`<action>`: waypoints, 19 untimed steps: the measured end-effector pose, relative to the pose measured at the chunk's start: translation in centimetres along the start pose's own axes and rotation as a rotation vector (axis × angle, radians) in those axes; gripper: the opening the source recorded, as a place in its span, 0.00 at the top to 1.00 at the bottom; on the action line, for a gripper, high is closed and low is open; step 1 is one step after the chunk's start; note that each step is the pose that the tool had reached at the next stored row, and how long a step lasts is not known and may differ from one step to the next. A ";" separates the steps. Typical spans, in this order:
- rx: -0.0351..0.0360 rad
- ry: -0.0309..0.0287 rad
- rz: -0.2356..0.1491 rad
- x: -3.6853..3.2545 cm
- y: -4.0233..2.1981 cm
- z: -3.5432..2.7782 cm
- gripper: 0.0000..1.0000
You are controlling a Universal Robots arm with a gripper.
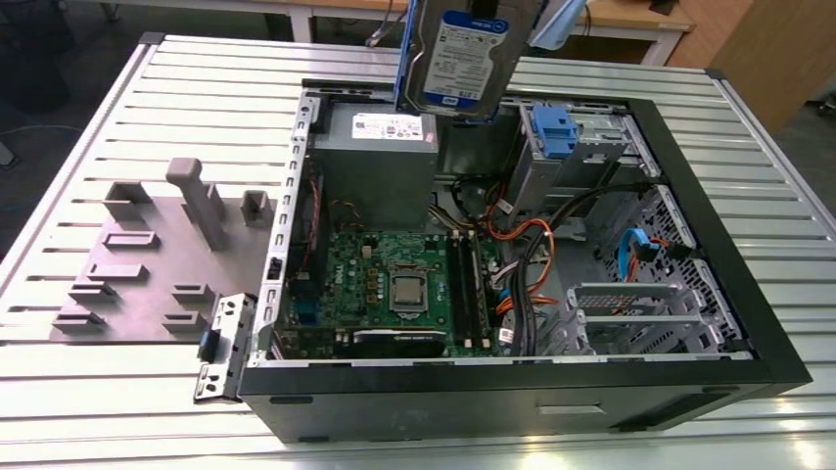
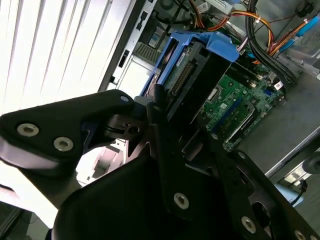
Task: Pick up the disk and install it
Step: 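Pick up the disk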
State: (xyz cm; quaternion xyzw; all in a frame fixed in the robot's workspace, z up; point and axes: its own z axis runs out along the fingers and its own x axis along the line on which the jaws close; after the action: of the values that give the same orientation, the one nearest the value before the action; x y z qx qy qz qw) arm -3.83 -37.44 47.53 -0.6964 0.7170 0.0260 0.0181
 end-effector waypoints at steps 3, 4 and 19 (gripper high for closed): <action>0.0000 0.0005 0.000 0.62 -0.02 -0.03 0.65; 0.0000 0.0007 0.000 0.96 -0.03 -0.05 0.65; 0.0002 0.0005 0.000 6.71 -0.19 -0.27 0.65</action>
State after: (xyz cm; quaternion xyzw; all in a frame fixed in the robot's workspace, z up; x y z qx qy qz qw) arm -3.83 -44.16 47.38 -0.6964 0.7170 0.0258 0.0179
